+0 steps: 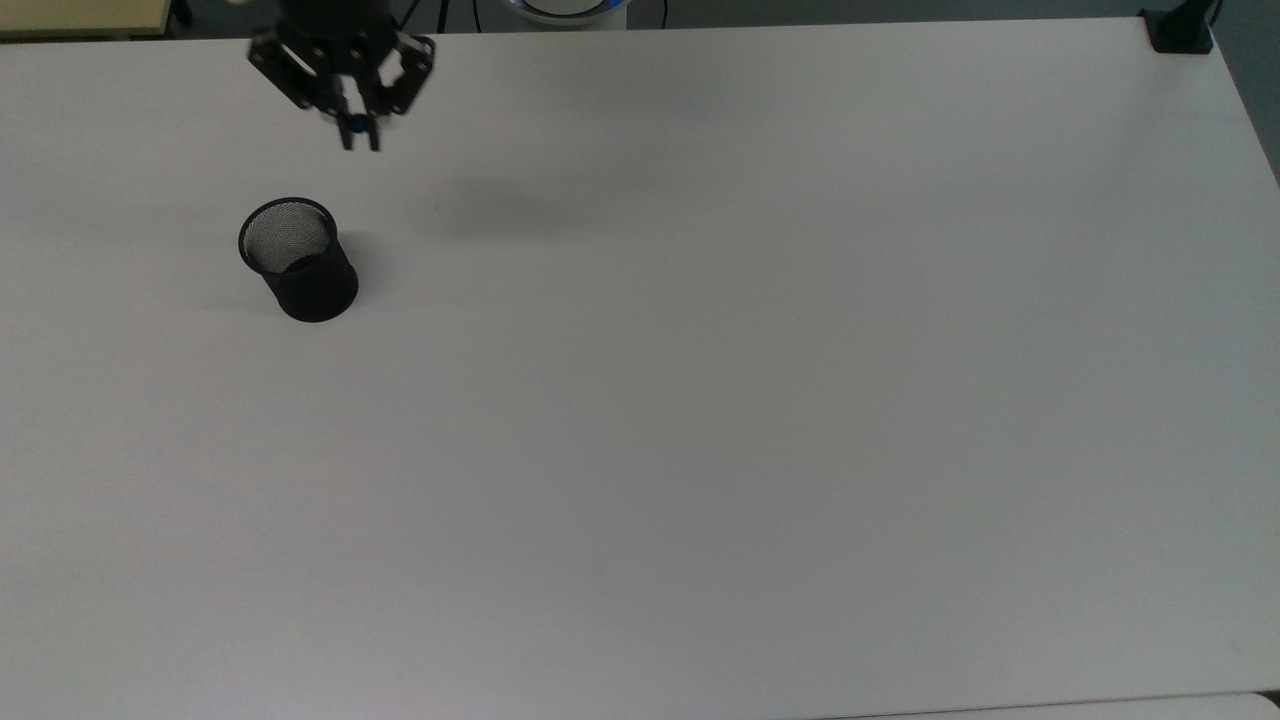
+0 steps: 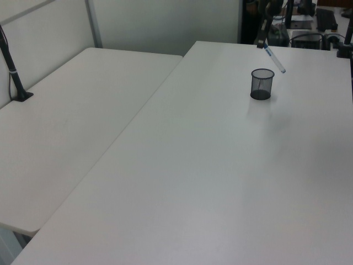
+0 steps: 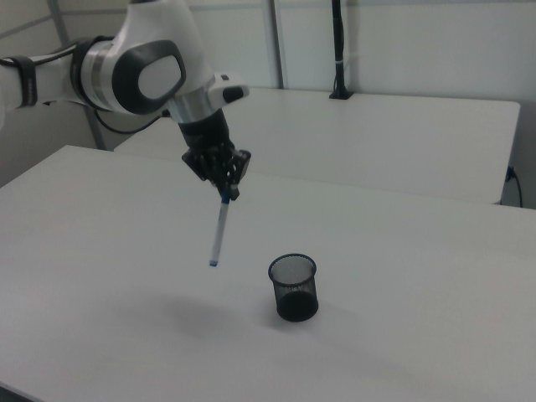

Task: Remove the marker
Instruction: 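Lift the marker straight up out of the pen cup, then carry the marker beside the cup and lower it to the table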

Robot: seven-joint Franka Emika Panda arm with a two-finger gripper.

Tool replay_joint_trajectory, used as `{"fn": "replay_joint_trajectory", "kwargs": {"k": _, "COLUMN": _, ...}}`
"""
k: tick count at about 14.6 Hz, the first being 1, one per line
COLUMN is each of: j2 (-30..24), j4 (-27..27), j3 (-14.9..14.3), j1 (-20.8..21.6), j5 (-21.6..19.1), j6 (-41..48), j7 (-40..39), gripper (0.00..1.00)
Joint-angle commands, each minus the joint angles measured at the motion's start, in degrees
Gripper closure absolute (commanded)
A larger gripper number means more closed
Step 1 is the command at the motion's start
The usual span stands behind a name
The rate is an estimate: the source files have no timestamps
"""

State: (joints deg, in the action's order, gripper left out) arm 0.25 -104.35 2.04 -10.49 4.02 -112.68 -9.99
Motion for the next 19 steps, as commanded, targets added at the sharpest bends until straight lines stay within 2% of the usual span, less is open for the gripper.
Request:
{"fn": "replay_joint_trajectory", "kwargs": {"k": 1, "j2": 5.54, "j4": 0.37, "j3": 0.51, "j1": 2.4, "j5": -2.26, "j6": 1.24, "j7": 3.48, "gripper": 0.9}}
{"fn": "replay_joint_trajectory", "kwargs": {"k": 5, "j2": 10.11, "j4": 0.29, "j3": 1.04, "j1": 4.6, "j5": -2.18, "j6": -1.13, "j7": 5.94, "gripper": 0.9}}
{"fn": "replay_joint_trajectory", "kwargs": {"k": 8, "j2": 11.96, "j4": -0.94, "j3": 2.7, "j1": 4.69, "j5": -0.77, "j6": -4.21, "j7": 8.31, "gripper": 0.9}}
{"fn": "replay_joint_trajectory", "kwargs": {"k": 14, "j2": 15.74, "j4": -4.02, "j3": 2.88, "j1": 5.66, "j5": 2.48, "j6": -15.1, "j7": 12.45, "gripper": 0.9}}
{"fn": "replay_joint_trajectory", "kwargs": {"k": 19, "j2": 18.9, "j4": -4.81, "j3": 2.88, "j1": 6.36, "j5": 2.75, "j6": -21.08, "j7": 12.8, "gripper": 0.89}}
